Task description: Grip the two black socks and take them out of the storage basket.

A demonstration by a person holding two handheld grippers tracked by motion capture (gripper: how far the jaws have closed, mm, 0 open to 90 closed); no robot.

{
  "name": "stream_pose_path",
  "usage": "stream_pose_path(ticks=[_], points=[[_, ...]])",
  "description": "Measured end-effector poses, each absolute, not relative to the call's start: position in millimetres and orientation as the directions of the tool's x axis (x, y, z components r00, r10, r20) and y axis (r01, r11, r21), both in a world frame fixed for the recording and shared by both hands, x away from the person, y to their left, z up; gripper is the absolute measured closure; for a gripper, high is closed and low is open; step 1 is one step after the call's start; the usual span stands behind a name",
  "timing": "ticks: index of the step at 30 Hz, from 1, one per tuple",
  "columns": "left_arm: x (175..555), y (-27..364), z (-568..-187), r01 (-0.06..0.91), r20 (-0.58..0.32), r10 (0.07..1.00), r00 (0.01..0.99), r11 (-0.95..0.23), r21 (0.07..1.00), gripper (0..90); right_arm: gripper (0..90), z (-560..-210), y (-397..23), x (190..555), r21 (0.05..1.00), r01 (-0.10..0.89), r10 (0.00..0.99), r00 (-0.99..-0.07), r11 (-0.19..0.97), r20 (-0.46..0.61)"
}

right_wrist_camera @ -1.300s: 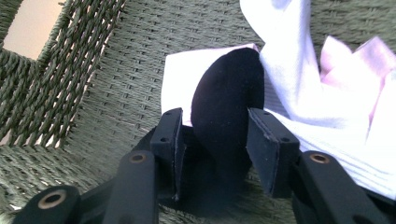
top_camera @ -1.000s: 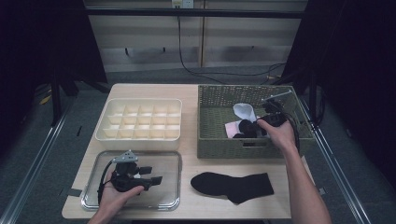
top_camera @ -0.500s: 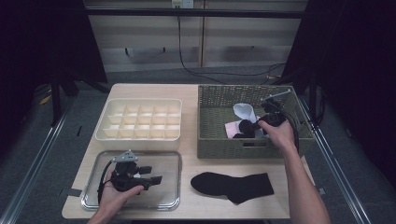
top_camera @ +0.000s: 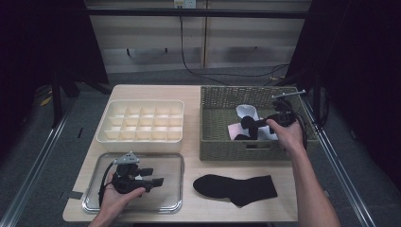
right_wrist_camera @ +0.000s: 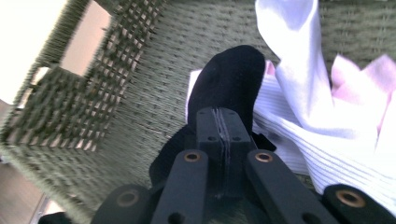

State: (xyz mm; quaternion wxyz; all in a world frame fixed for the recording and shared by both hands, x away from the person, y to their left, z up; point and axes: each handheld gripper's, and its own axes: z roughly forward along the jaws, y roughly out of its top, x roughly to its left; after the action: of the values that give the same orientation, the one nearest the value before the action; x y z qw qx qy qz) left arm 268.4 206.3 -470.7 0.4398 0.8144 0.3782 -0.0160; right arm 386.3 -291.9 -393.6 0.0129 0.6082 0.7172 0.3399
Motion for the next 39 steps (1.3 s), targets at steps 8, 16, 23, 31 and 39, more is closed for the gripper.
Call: stream_pose_path(ticks=[8,16,23,31,39], points=[[268.5,207.1,-470.2,0.626,-0.354,0.607,0.712,-0.32,0.711,32.8,88.7,-379.1,-293.8,384.1,0.555,0.832,0.858,-0.281,-0.005,0.43],[268.9,206.2,-470.8,0.621,-0.35,0.602,0.718,-0.326,0.713,32.8,88.7,-366.7,-299.2,382.1,0.588,0.807,0.837,-0.278,-0.064,0.472],[269.0,205.5,-470.9,0.62,-0.349,0.603,0.718,-0.326,0.713,32.6,88.7,-352.7,-297.4,379.8,0.624,0.778,0.827,-0.304,-0.071,0.473],[269.1,205.3,-471.0,0.619,-0.347,0.603,0.719,-0.328,0.714,32.7,88.7,-337.2,-298.1,377.0,0.662,0.744,0.819,-0.323,-0.091,0.475],[268.8,204.3,-471.2,0.621,-0.348,0.602,0.719,-0.329,0.712,33.0,88.7,-330.3,-297.4,374.9,0.683,0.724,0.819,-0.329,-0.102,0.471]])
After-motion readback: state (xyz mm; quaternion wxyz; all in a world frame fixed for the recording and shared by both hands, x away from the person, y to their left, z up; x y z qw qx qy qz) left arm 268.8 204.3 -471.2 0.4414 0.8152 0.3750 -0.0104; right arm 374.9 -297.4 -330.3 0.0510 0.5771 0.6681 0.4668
